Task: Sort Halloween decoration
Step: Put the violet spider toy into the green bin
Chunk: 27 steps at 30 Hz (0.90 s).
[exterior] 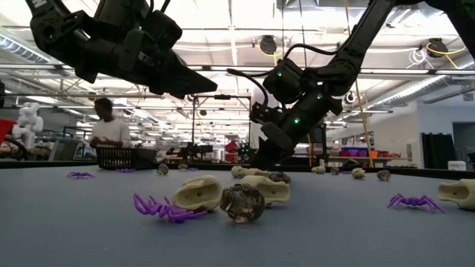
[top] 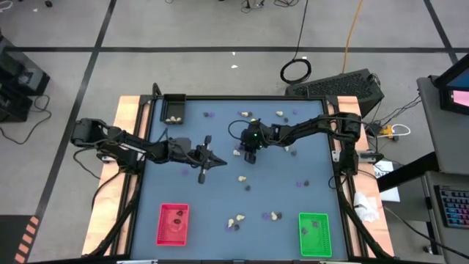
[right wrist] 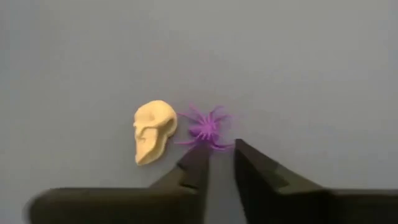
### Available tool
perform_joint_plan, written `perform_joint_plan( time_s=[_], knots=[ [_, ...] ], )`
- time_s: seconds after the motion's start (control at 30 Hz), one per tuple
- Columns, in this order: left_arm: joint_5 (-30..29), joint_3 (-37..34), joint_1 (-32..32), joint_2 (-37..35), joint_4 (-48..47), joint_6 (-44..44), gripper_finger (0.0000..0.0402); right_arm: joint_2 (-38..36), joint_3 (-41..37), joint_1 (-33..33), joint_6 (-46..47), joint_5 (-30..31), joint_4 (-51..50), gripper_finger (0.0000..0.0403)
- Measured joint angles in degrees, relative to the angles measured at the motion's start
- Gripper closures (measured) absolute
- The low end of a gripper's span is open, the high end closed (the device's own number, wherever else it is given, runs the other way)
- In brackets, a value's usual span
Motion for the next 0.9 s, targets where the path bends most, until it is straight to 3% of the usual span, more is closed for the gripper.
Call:
perform_joint_plan(
  time_s=[0.13, 0.43, 0.53, 0.7, 0.9],
  knots=[
    [-0.01, 0.0, 0.0, 0.01, -0.06, 0.0, 0.0396, -0.1, -0.06, 0.2, -0.18, -0.52, 0.08, 0.0396],
    [-0.02, 0.0, 0.0, 0.0, -0.18, 0.01, 0.0396, -6.61, -0.32, 1.73, -0.19, -0.37, -3.16, 0.0402],
    [-0.02, 0.0, 0.0, -0.01, -0.18, 0.02, 0.0396, -9.03, -0.22, 2.63, -0.08, 3.12, -3.73, 0.04],
    [-0.02, 0.0, 0.0, 0.01, -0.18, 0.0, 0.0396, -8.91, -0.22, 1.86, 5.0, 8.31, -1.54, 0.0361],
    [-0.02, 0.02, 0.02, 0.0, -0.14, 0.02, 0.0396, -4.45, 1.46, 0.85, 16.01, 8.71, 1.25, 0.0264]
  ],
)
